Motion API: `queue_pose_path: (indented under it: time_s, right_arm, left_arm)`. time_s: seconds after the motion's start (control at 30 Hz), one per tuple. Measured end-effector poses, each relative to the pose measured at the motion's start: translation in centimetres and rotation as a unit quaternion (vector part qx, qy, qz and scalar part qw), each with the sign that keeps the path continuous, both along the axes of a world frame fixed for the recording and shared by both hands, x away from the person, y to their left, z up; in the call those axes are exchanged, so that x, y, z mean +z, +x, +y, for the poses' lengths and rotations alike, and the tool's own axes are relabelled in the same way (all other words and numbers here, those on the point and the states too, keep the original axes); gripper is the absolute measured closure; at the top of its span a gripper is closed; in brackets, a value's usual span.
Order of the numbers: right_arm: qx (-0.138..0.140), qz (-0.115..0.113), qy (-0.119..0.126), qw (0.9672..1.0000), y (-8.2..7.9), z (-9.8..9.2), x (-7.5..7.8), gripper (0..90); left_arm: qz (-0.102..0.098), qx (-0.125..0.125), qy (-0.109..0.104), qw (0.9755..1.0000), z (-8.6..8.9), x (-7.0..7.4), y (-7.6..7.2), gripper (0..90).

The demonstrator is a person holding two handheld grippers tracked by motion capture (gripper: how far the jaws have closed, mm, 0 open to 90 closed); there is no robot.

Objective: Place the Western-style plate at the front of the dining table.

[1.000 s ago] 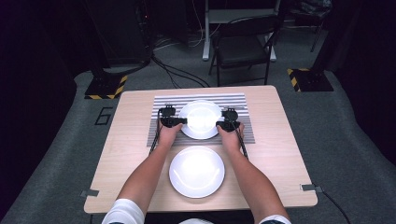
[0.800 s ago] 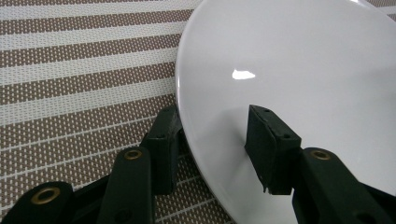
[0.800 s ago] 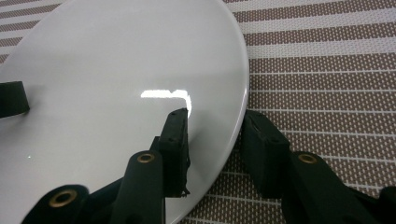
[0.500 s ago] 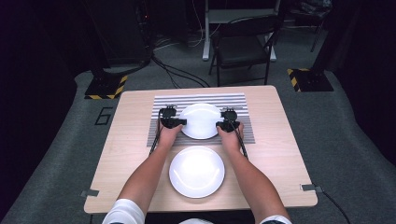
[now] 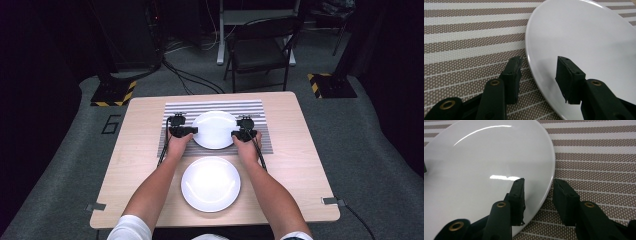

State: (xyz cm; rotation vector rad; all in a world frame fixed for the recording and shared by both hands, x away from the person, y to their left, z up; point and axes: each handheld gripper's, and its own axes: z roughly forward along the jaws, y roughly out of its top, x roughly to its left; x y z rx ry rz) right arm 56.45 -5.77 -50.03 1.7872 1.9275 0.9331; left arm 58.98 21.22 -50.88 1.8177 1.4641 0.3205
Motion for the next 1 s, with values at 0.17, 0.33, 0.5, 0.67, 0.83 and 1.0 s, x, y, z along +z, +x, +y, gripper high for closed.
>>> queue_pose_path:
  time_s: [0.17, 0.33, 0.5, 0.67, 0.83, 1.0]
  right_arm:
    - [-0.001, -0.005, -0.002, 1.0000, -0.2, -0.2, 0.4, 58.5]
    - [0.012, -0.012, -0.003, 0.9999, -0.7, -0.2, 0.8, 57.8]
    - [0.020, -0.020, 0.002, 0.9996, -1.1, -0.3, 1.0, 57.7]
    - [0.023, -0.021, 0.011, 0.9994, -1.7, -0.8, 1.2, 57.8]
    - [0.034, -0.028, 0.012, 0.9990, -2.7, -1.5, 1.9, 57.8]
    - [0.041, -0.042, 0.022, 0.9980, -3.7, -2.3, 3.1, 57.4]
  left_arm:
    - [0.000, 0.011, -0.006, 0.9999, 1.2, 0.2, -0.4, 54.0]
    - [0.001, 0.011, -0.001, 0.9999, 1.9, 0.4, -0.6, 53.6]
    - [-0.006, 0.004, 0.003, 1.0000, 2.1, 1.1, -1.0, 53.6]
    - [-0.013, -0.002, 0.000, 0.9999, 2.1, 1.8, -1.4, 53.6]
    - [-0.018, -0.013, 0.008, 0.9997, 2.2, 2.7, -2.0, 53.6]
    - [-0.026, -0.021, 0.002, 0.9994, 2.4, 3.6, -2.9, 53.6]
